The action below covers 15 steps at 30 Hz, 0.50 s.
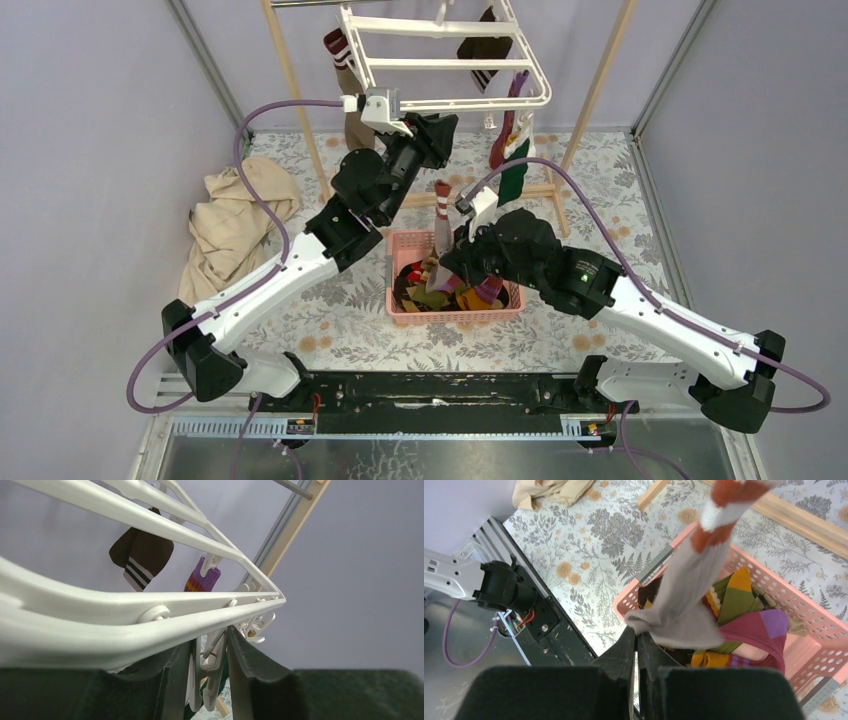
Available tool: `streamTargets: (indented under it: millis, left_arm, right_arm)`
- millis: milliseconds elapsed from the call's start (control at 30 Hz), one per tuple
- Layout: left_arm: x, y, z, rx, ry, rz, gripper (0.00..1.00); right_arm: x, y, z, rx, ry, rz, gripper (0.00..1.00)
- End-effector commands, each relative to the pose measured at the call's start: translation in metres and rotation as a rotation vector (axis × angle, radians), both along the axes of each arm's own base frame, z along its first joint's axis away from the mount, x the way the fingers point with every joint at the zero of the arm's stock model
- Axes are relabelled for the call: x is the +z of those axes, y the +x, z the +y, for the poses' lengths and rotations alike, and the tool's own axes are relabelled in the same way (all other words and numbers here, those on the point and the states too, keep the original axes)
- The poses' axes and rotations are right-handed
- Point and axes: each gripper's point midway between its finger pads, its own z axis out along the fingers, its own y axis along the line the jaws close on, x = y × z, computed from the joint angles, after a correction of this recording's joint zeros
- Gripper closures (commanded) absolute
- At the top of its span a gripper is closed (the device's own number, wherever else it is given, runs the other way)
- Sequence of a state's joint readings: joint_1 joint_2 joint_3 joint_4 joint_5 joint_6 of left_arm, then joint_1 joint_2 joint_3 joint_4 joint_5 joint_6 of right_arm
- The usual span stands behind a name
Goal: Remove the socks clipped to the hanger
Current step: Remove the sock from the hanger, then place the sock in the bin.
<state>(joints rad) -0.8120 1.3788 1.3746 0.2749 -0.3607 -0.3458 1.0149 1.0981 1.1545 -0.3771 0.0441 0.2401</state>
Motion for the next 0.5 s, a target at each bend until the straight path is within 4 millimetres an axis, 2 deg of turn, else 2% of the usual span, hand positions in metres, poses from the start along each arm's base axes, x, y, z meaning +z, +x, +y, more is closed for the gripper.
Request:
streamTargets:
  millis: [0, 133, 233, 300, 333, 467]
  left_arm:
    - [0.019, -0.006, 0.007, 0.003, -0.001, -0.049, 0.67]
    - [0.019, -0.008, 0.009, 0.001, -0.005, -0.054, 0.7]
    - [0.017, -0.009, 0.011, 0.004, -0.003, -0.047, 0.67]
    - [0.016, -0.01, 0.011, 0.002, 0.001, -0.041, 0.6]
    - [0.015, -0.011, 0.012, -0.001, 0.002, -0.038, 0.51]
    - [0.01, -0.013, 0.014, 0.0, 0.015, -0.023, 0.3]
  right_arm:
    - [-0.007, -0.005, -0.007, -0.005, -0.017, -0.003, 1.0]
    - [-0.013, -0.004, -0.01, -0.018, -0.025, 0.001, 1.0]
    - [-0.022, -0.003, -0.01, -0.026, -0.034, 0.01, 1.0]
    - [-0.03, -0.001, -0.011, -0.036, -0.045, 0.015, 1.0]
    - [-0.036, 0.0, -0.011, -0.045, -0.053, 0.018, 1.0]
    - [-0.054, 0.006, -0.01, -0.069, -0.081, 0.025, 1.0]
